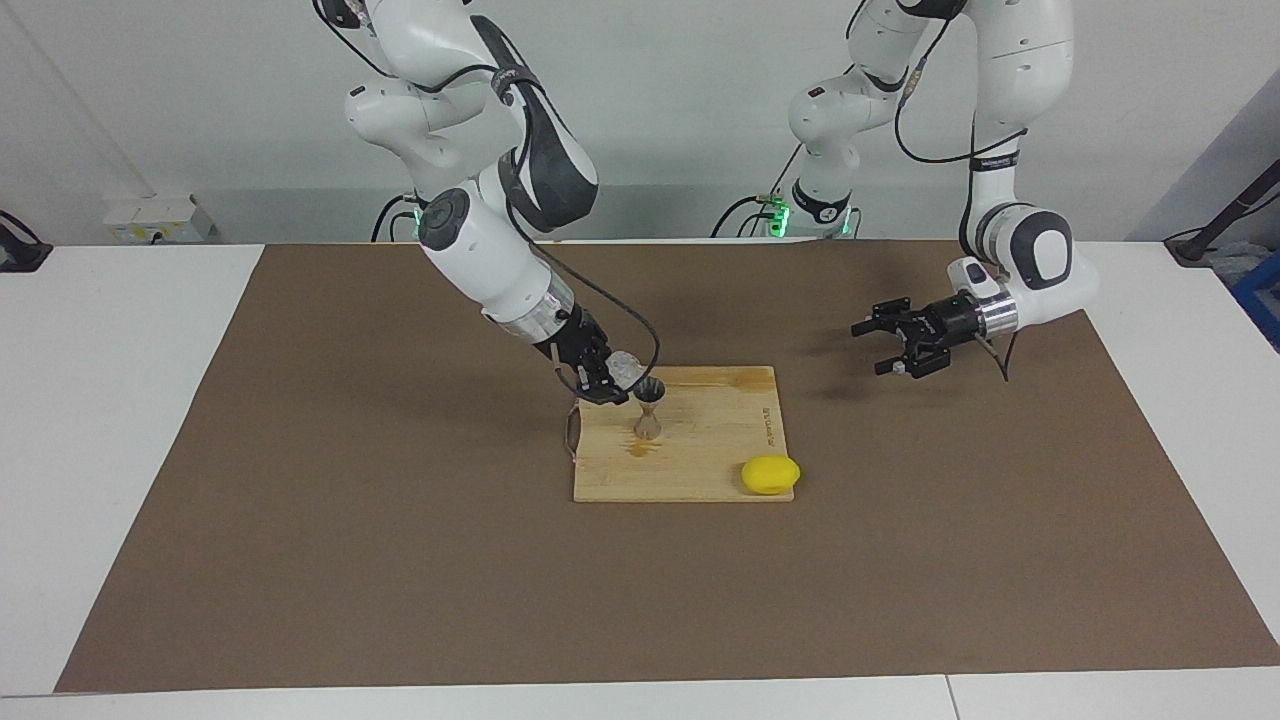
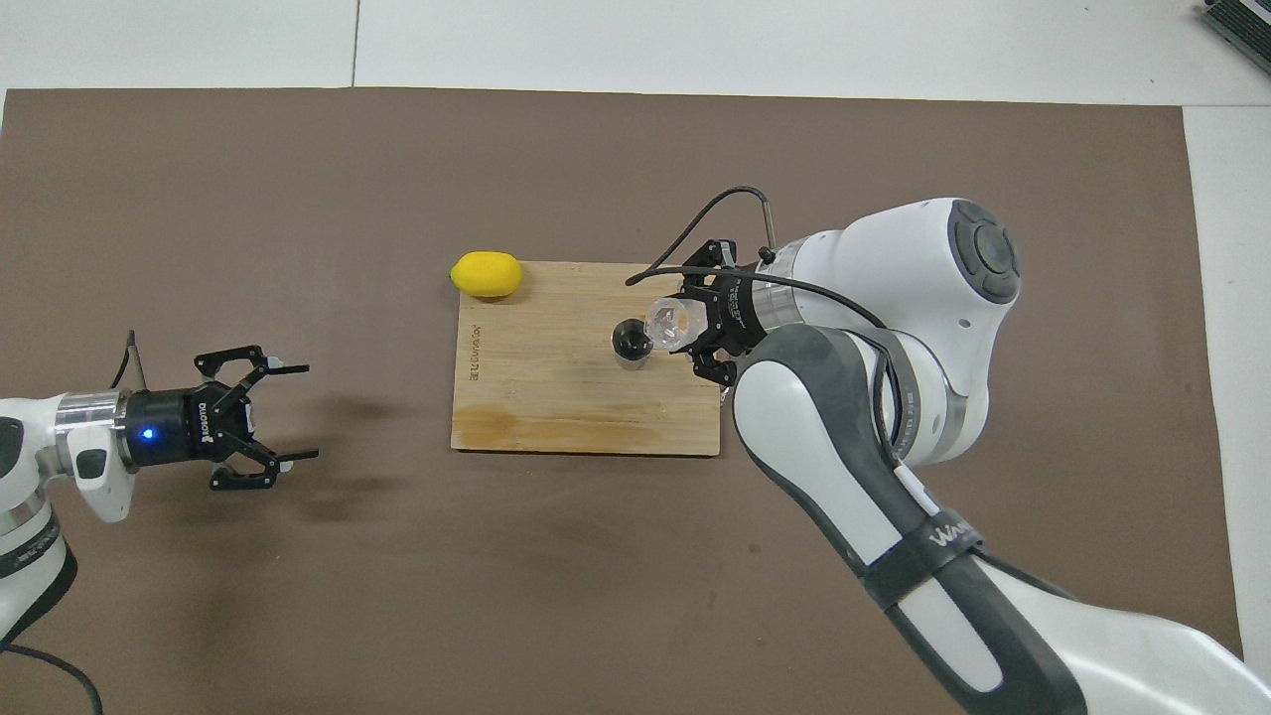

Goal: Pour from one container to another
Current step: 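Move the glass cup above the metal cup while the left gripper withdraws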

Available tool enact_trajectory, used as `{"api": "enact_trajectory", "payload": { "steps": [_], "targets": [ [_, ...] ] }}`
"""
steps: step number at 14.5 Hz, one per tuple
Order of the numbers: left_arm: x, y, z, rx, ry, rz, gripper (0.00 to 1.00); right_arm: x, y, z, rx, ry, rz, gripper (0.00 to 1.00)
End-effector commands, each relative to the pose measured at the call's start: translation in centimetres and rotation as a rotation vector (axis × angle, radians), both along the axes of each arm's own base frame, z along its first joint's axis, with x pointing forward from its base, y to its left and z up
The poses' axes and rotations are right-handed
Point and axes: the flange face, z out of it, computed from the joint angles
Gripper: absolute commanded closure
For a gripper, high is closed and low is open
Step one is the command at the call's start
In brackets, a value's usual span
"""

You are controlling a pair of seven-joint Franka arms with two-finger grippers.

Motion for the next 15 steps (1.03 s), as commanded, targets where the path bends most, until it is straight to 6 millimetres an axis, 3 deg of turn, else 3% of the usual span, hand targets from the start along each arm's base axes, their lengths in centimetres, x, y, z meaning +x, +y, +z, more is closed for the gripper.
{"api": "enact_trajectory", "payload": {
  "steps": [1, 7, 13, 15],
  "targets": [
    [-0.3, 3.3, 3.4, 0.105, -0.056, -0.056, 0.0, 1.4, 0.8, 1.4, -0.058, -0.025, -0.047, 1.0],
    [0.1, 7.5, 12.3, 0.427, -0.074, -0.146, 0.0, 0.7, 2.5, 1.0, -0.095, -0.024, -0.034, 1.0],
    [-0.2, 8.8, 19.3, 0.658, -0.062, -0.168, 0.0, 0.2, 2.8, 0.6, -0.17, -0.03, 0.01, 1.0],
    [0.0, 8.3, 21.7, 0.737, -0.008, -0.149, 0.0, 0.2, 2.7, 0.7, -0.184, -0.033, 0.015, 1.0]
  ]
}}
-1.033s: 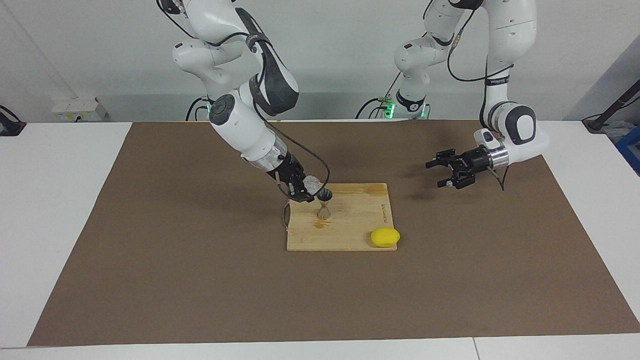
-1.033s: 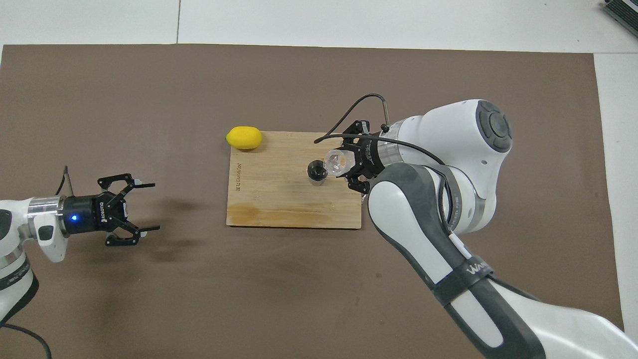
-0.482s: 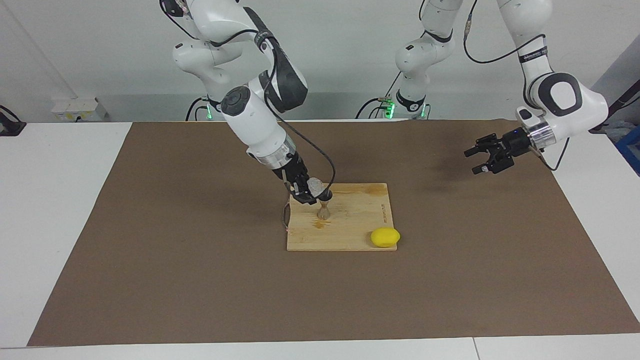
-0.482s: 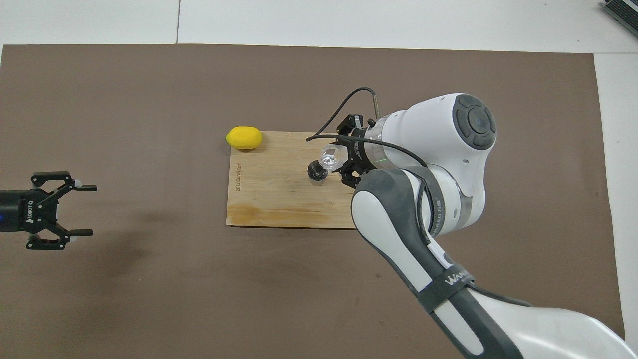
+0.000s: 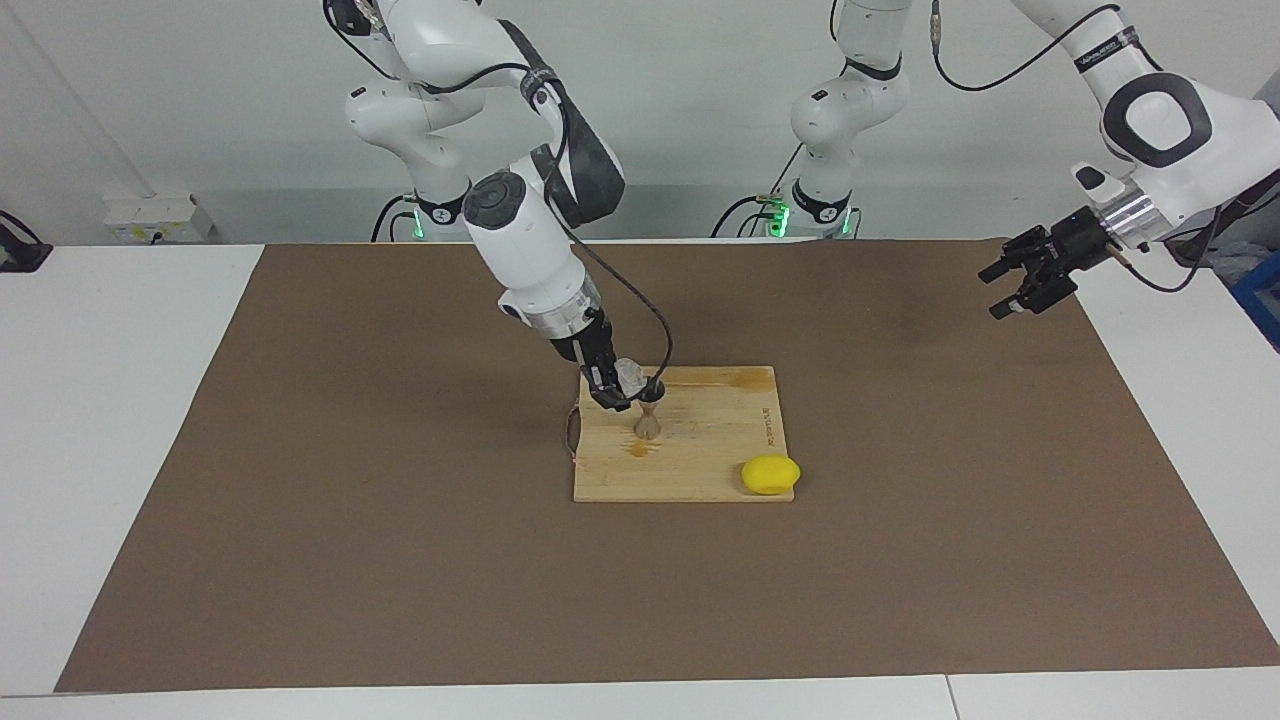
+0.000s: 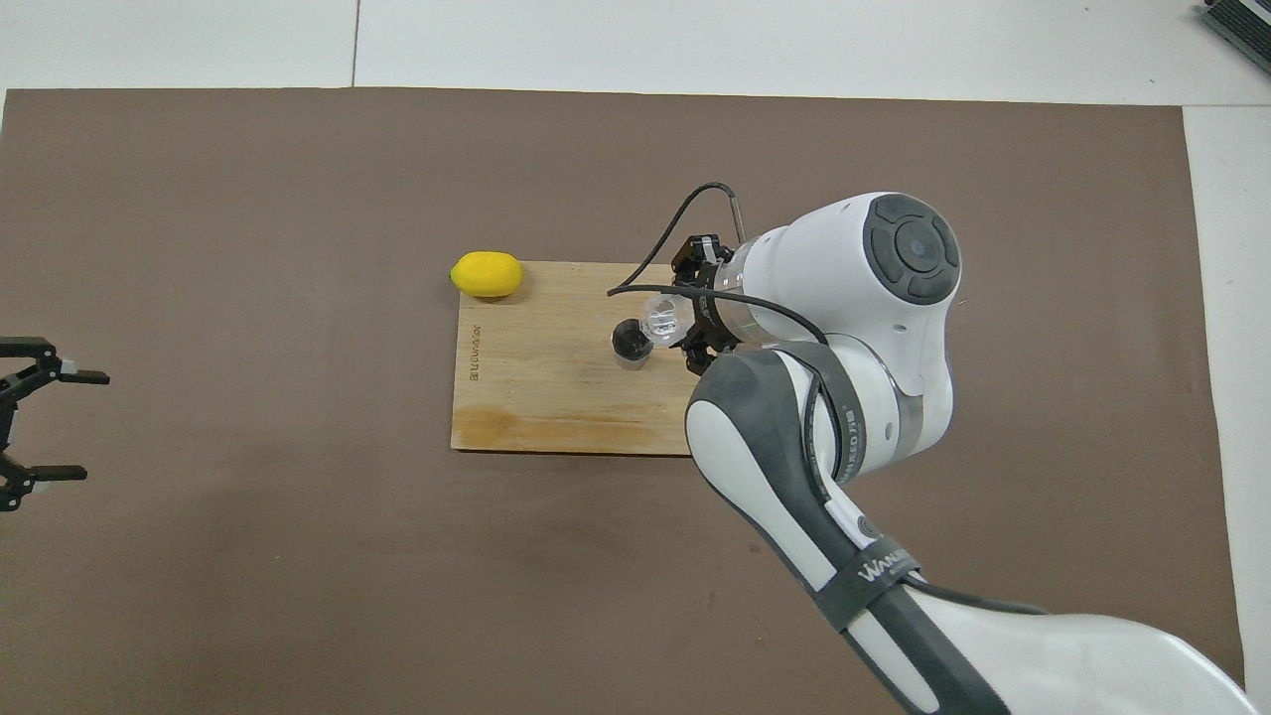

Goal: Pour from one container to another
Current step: 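Move the glass cup above the metal cup while the left gripper withdraws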

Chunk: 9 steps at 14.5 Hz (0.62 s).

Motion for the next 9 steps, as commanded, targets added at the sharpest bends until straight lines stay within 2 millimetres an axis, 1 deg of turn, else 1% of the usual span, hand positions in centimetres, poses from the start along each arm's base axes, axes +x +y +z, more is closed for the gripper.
{"api": "enact_trajectory", "payload": {
  "steps": [1, 2, 3, 5, 7, 9],
  "targets": [
    [-0.2, -0.8, 3.7, 0.116, 0.042, 0.045, 0.0, 0.3, 0.2, 0.4, -0.032, 0.002, -0.018, 1.0],
    [-0.3, -1.2, 4.7, 0.139, 0.035, 0.06, 0.0, 0.3, 0.3, 0.5, -0.034, 0.001, -0.017, 1.0],
    [-0.2, -2.1, 5.5, 0.153, 0.028, 0.069, 0.0, 0.1, 0.7, 0.5, -0.034, 0.0, -0.011, 1.0],
    [-0.6, -3.4, 6.8, 0.188, 0.051, 0.124, 0.0, -0.2, 1.1, 0.4, -0.045, -0.004, 0.004, 1.0],
    [-0.9, -3.7, 7.8, 0.22, 0.081, 0.214, 0.0, -0.3, 1.2, 0.3, -0.053, -0.007, 0.012, 1.0],
    [-0.4, -4.1, 8.6, 0.265, 0.081, 0.294, 0.0, -0.3, 1.2, 0.3, -0.068, -0.013, 0.023, 1.0]
  ]
}}
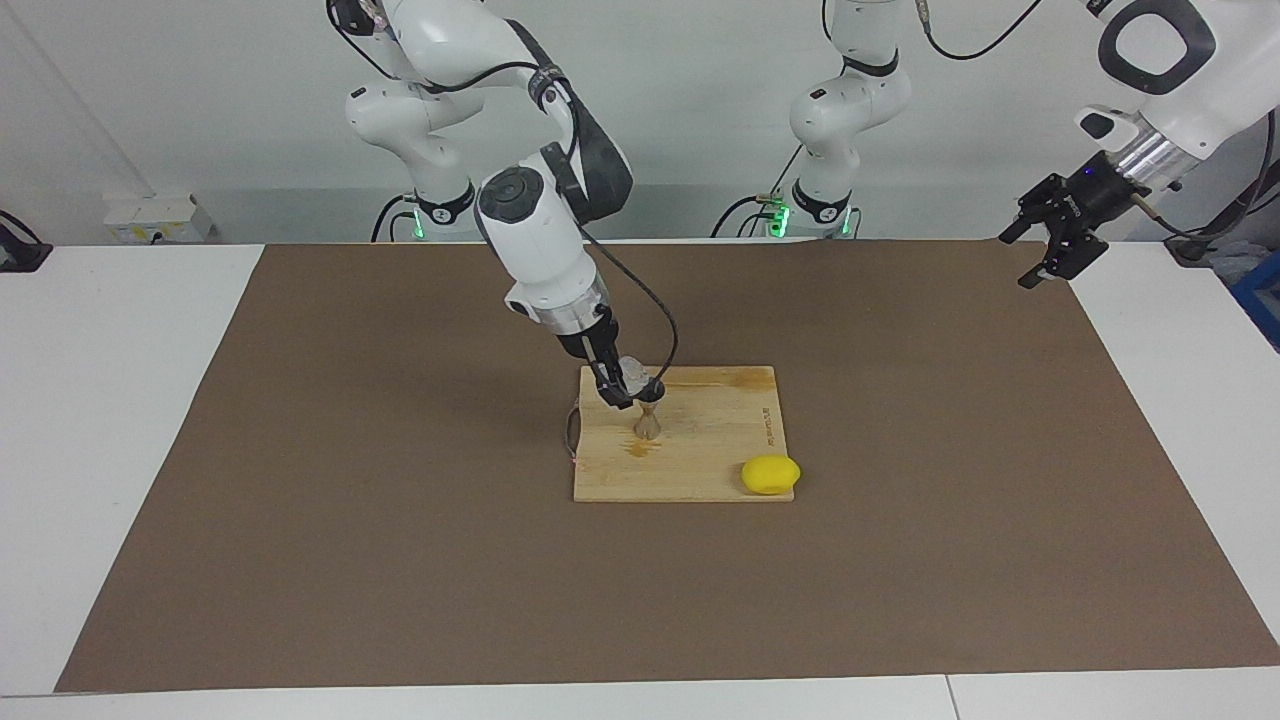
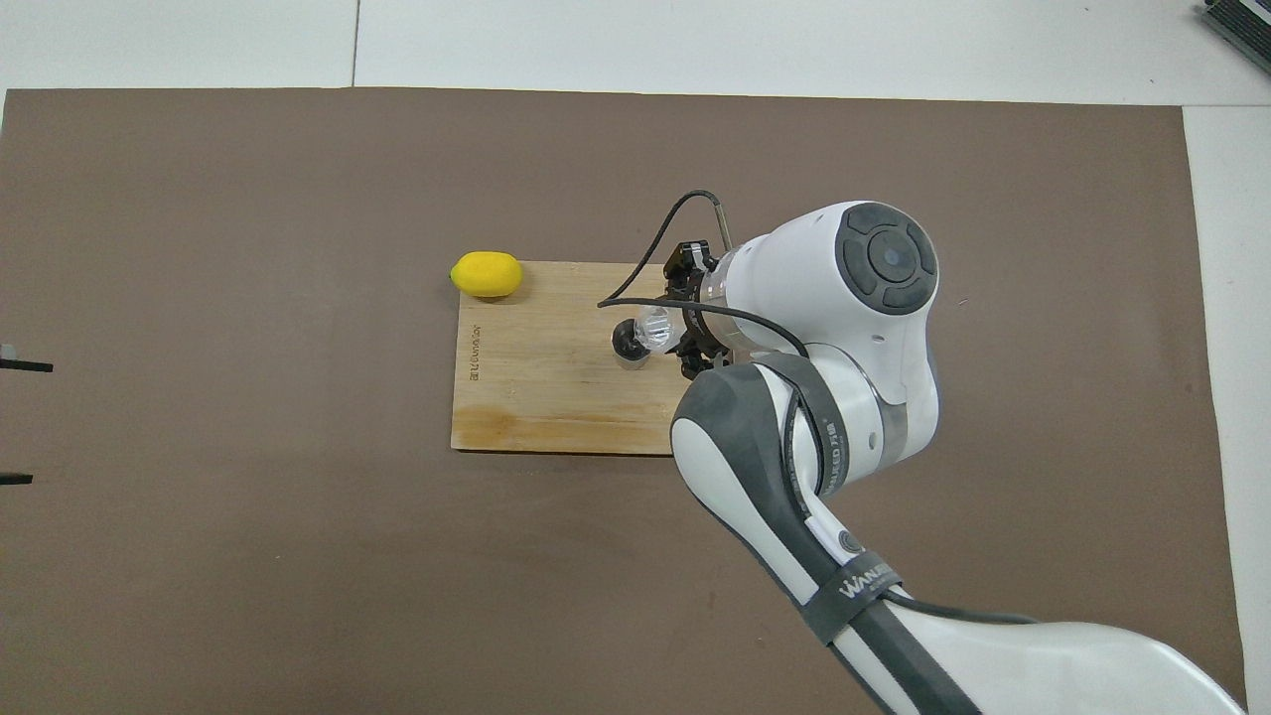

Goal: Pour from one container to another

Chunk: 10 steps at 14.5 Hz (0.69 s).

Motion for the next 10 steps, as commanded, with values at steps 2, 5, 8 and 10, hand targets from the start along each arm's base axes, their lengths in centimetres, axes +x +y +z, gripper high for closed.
{"api": "enact_trajectory", "payload": {
  "steps": [2, 5, 8, 10],
  "targets": [
    [0.6, -0.3, 1.2, 0.099, 0.023, 0.223, 0.0, 0.3, 0.0, 0.3, -0.063, -0.011, 0.01, 1.0],
    [1.4, -1.6, 1.0, 0.146, 0.044, 0.375, 0.0, 0.2, 0.0, 0.2, -0.076, -0.014, 0.019, 1.0],
    [2.4, -3.8, 1.0, 0.207, 0.068, 0.55, 0.0, 0.1, 0.3, 0.3, -0.077, -0.02, 0.024, 1.0],
    [2.7, -5.0, 1.1, 0.228, 0.088, 0.653, 0.0, -0.3, 1.1, 0.3, -0.077, -0.024, 0.038, 1.0]
  ]
}}
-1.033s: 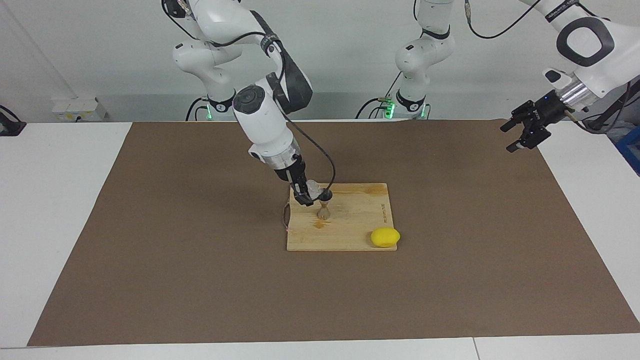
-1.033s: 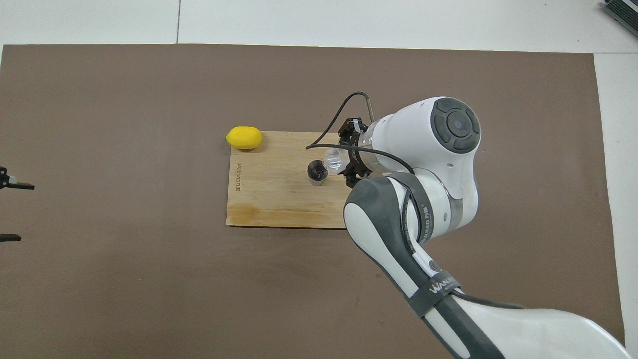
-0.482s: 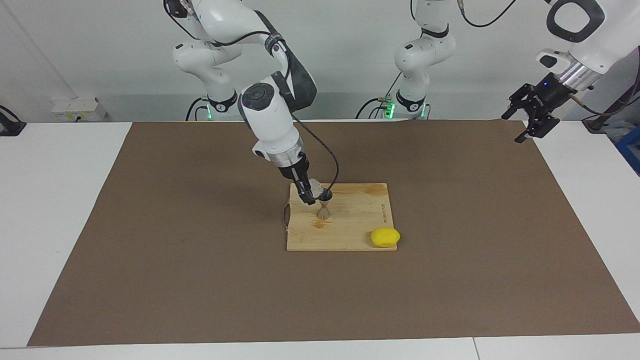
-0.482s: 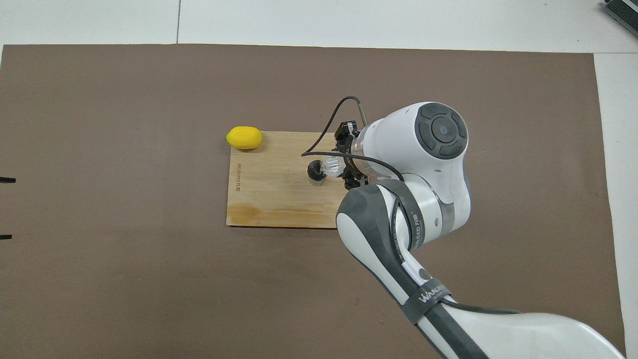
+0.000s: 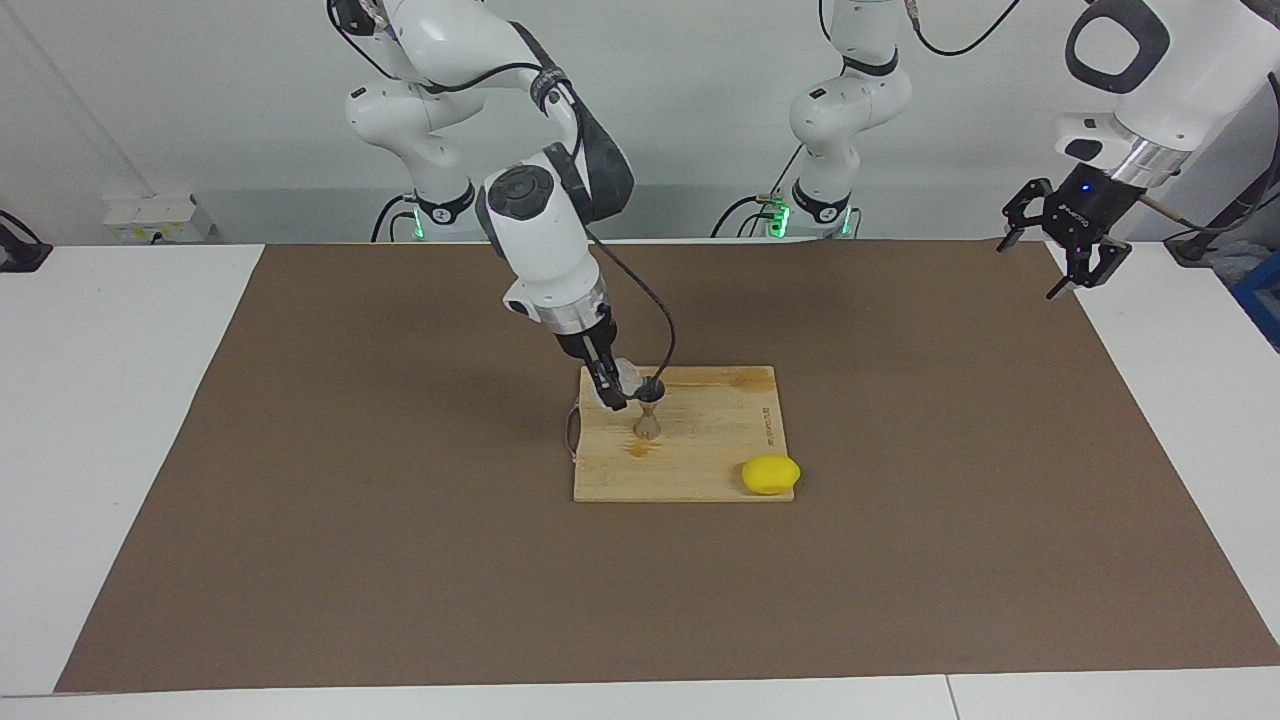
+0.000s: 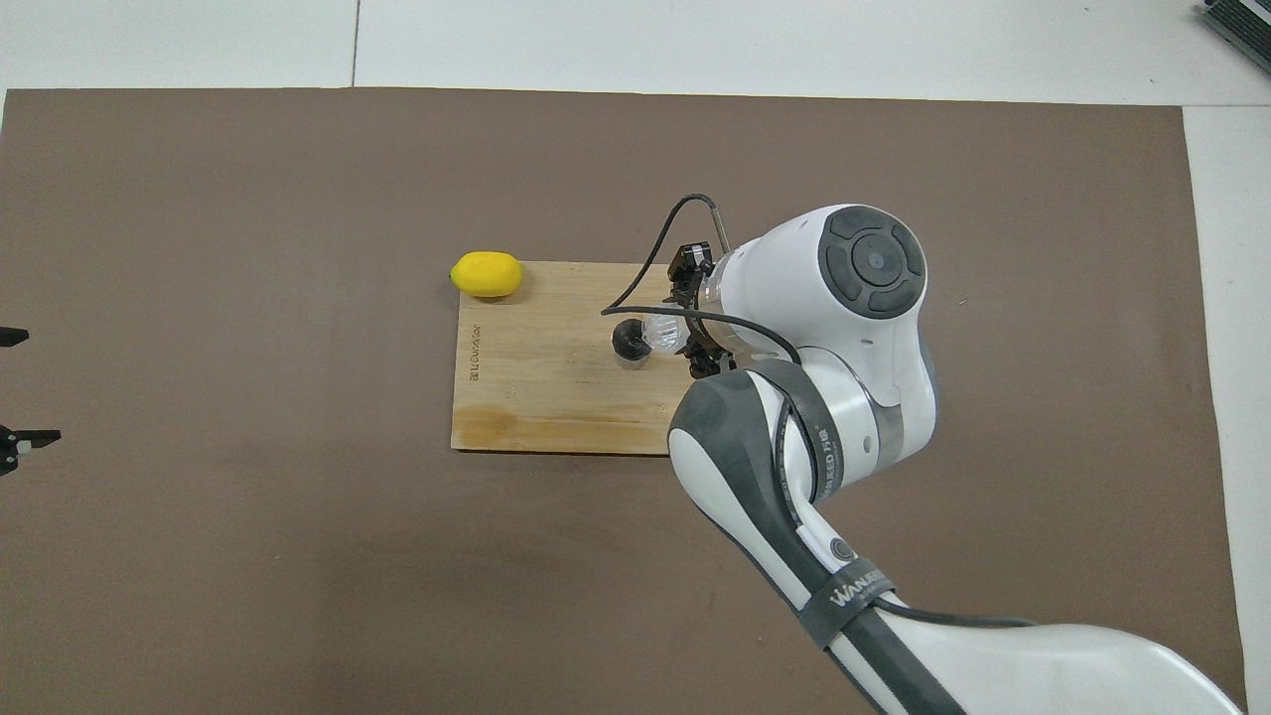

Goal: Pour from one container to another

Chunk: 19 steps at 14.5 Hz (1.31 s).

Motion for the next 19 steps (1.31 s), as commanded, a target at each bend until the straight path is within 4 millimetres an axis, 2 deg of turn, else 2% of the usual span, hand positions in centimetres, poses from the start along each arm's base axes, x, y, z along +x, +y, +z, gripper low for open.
{"api": "enact_trajectory", "payload": {
  "steps": [1, 2, 6, 10, 15, 17, 19],
  "targets": [
    [0.6, -1.2, 0.2, 0.032, 0.009, 0.158, 0.0, -0.1, 0.9, 0.4, -0.026, -0.01, 0.003, 1.0],
    [0.7, -2.0, 0.1, 0.029, 0.017, 0.216, 0.0, -0.1, 0.9, 0.4, -0.027, -0.011, 0.004, 1.0],
    [0.6, -2.9, -0.1, 0.007, 0.072, 0.56, 0.0, -0.2, 1.1, 0.4, -0.04, -0.018, 0.013, 1.0],
    [0.5, -2.9, -0.2, -0.006, 0.095, 0.798, 0.0, -0.1, 1.1, 0.5, -0.046, -0.026, 0.016, 1.0],
    [0.4, -2.4, -0.1, -0.035, 0.145, 1.279, 0.0, -0.1, 1.1, 0.6, -0.054, -0.035, 0.022, 1.0],
    [0.5, -3.0, 0.0, -0.041, 0.151, 1.345, 0.0, -0.2, 1.3, 0.5, -0.055, -0.034, 0.025, 1.0],
    [0.5, -3.2, 0.0, -0.042, 0.149, 1.341, 0.0, -0.3, 1.6, 0.5, -0.052, -0.037, 0.027, 1.0]
  ]
}}
